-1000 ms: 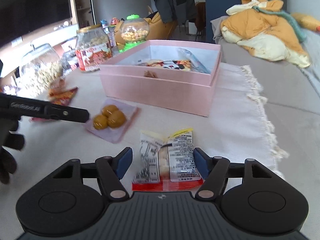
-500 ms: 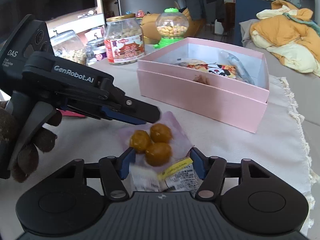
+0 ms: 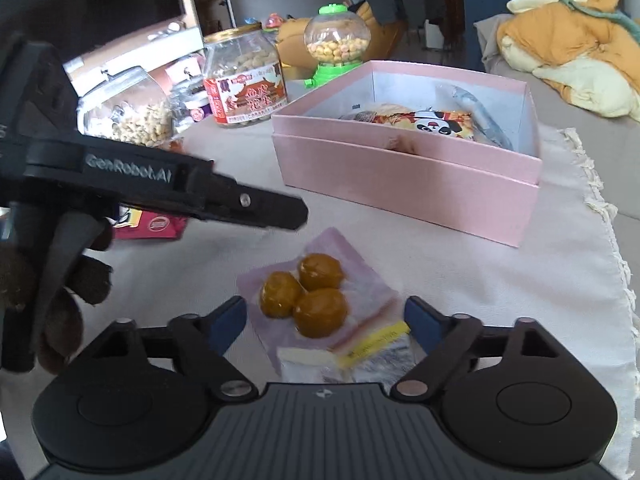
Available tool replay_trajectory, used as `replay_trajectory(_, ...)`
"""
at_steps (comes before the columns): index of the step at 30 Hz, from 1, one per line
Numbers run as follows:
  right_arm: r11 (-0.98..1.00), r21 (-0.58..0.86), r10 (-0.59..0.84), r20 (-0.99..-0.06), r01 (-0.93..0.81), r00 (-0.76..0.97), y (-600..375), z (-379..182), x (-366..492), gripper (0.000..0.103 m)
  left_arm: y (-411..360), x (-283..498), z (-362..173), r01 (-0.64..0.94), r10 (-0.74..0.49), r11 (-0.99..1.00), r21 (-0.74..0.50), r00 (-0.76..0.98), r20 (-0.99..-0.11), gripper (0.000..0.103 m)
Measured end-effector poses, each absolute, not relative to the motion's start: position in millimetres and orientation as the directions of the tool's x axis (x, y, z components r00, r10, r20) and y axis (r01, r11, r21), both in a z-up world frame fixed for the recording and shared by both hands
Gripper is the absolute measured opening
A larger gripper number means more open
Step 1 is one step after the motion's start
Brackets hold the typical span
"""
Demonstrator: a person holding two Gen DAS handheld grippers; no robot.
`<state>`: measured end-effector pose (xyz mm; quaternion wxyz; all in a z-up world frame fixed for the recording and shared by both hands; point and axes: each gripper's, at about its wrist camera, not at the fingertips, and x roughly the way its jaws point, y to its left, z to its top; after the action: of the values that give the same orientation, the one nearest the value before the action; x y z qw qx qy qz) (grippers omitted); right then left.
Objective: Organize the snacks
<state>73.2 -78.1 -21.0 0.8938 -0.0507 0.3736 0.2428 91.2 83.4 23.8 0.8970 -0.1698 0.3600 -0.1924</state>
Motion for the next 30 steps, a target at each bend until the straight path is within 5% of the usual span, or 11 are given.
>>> replay_trajectory(5, 0.873, 0.004, 0.35, -0.701, -0.487, 0.622, -54, -26, 78, 0.097, 95, 73, 41, 0.213, -0.423, 0.889, -0.404, 0.72, -0.551, 0.048)
replay_trajectory(11, 0.863, 0.007, 0.365, -0.7, -0.505, 0.613, -68, -15, 88, 0.08, 95, 50, 50, 0.256, -0.471, 0.868, -0.425, 0.693, -0.545, 0.048)
replay_trajectory(20, 0.907, -0.037, 0.273, -0.705, -0.419, 0.655, -118, -10, 91, 0.078, 37, 28, 24, 0.383, -0.616, 0.788, -0.482, 0.505, -0.605, 0.046)
replay_trajectory(25, 0.941, -0.042, 0.217, -0.687, -0.337, 0.693, -154, -10, 85, 0.078, -5, 22, 27, 0.452, -0.577, 0.811, -0.371, 0.521, -0.628, 0.046)
replay_trajectory(30, 0.959, 0.002, 0.207, -0.685, -0.283, 0.698, -184, -12, 88, 0.078, -58, 1, 34, 0.539, -0.474, 0.834, -0.118, 0.589, -0.655, 0.046)
